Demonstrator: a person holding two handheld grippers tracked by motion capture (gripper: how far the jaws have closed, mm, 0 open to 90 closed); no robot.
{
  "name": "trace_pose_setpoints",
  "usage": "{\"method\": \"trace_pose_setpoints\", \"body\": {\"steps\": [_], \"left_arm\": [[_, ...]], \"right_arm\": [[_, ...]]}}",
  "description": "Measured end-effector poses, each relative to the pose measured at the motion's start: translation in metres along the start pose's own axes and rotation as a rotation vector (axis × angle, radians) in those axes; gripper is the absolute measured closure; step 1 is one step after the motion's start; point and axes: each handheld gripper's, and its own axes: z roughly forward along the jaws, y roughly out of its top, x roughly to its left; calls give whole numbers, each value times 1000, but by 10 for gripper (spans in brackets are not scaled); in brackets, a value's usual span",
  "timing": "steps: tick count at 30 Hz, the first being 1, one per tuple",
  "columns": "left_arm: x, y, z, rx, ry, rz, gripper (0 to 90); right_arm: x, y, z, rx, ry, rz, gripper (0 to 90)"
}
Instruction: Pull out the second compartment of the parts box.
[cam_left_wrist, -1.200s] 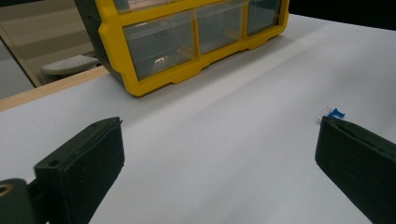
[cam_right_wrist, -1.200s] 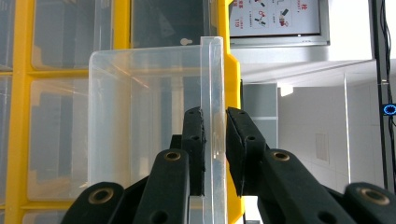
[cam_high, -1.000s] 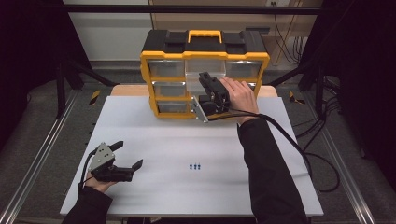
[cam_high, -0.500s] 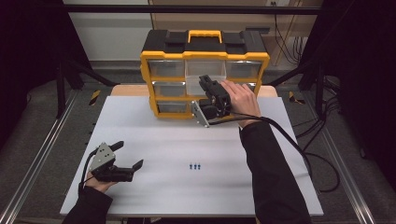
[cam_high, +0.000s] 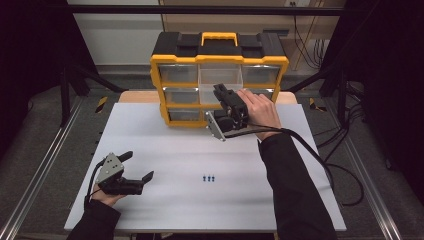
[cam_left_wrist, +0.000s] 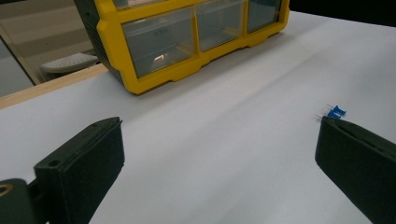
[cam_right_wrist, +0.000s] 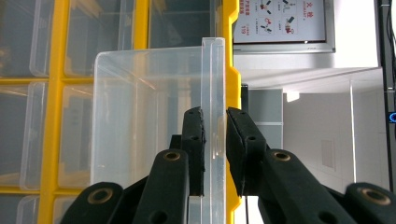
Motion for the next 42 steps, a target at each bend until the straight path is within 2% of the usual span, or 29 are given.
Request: {"method": "trace_pose_setpoints", "body": {"steps": [7,10,14,16,19,21,22,26,29,32,36,37,38,42], "left_arm": [[0,0,0,1,0,-1,10],[0,0,0,0,0,-1,10],[0,0,0,1,1,-1,10],[0,0,0,1,1,-1,10],[0,0,0,0,0,0,10],[0,0,0,2,0,-1,10],[0,0,0,3,0,-1,10],[0,0,0,3,-2,0,10],[0,0,0,4,-2,0,10],[0,0,0,4,-2,0,10],[0,0,0,5,-2,0,10],[0,0,0,5,-2,0,10],[0,0,1,6,-2,0,10],[0,-1,1,7,-3,-1,10]], "right_arm": [[0,1,-1,0,4,9,770],[0,2,-2,4,10,39,756],[-3,4,-3,-12,17,100,619],[-2,5,-3,-9,19,116,593],[-3,3,-2,12,24,182,449],[-6,2,-1,31,42,253,389],[-6,2,-1,39,37,275,351],[-10,1,0,47,56,396,238],[-12,2,-1,33,60,479,194],[-12,4,-3,11,83,588,152],[-11,4,-5,-13,111,696,99],[-11,4,-5,-13,111,696,99],[-9,3,-6,-26,128,755,84],[-7,0,-8,-30,152,853,56]]}}
